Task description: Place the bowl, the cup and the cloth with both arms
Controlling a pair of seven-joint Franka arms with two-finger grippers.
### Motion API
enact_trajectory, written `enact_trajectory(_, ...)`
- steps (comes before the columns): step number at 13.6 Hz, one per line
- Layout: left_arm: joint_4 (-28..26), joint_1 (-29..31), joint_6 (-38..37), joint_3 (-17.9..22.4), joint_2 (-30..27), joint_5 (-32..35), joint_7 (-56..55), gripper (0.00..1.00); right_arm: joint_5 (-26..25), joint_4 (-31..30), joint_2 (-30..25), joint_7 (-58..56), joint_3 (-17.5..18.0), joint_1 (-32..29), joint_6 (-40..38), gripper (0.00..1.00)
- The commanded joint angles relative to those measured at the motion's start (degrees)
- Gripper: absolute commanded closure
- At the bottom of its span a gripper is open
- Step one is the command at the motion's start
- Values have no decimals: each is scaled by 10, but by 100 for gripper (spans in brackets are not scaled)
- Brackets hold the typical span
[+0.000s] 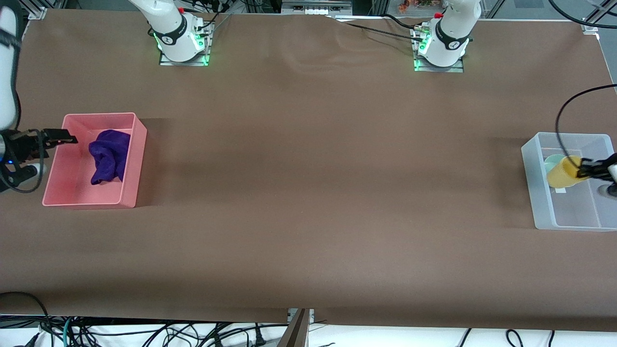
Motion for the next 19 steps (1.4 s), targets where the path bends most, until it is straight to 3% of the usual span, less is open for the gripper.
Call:
enact_trajectory(1,-1,36,23,-5,27,17,55,100,5,31,-37,124,53,-3,-40,0)
enact_trajectory(3,-7,48,37,-5,44,16,59,100,-5,31,-69,134,73,-2,-61,0)
enact_trajectory(6,-7,60,52,-5,57,19,60,100,-81,31,-128,133,118,-2,-39,0)
enact_trajectory(8,-7,72,59,-5,64,20,72,100,-88,26,-135,131,117,-3,23,0)
enact_trajectory(11,-7,80,72,-5,74,20,77,100,-96,-19,-147,133,119,-2,52,0)
enact_trajectory(12,-7,83,74,-5,77,20,77,68,-95,-19,-146,136,121,-2,46,0)
enact_trajectory(13,-7,83,74,-5,76,19,77,1,-90,-19,-147,143,125,-2,37,0)
enact_trajectory(16,-1,73,34,-19,26,20,82,0,-41,-17,-156,257,125,-5,1,0)
enact_trajectory(19,3,60,-21,-78,-50,18,47,0,-32,-16,-151,263,123,-5,-9,0)
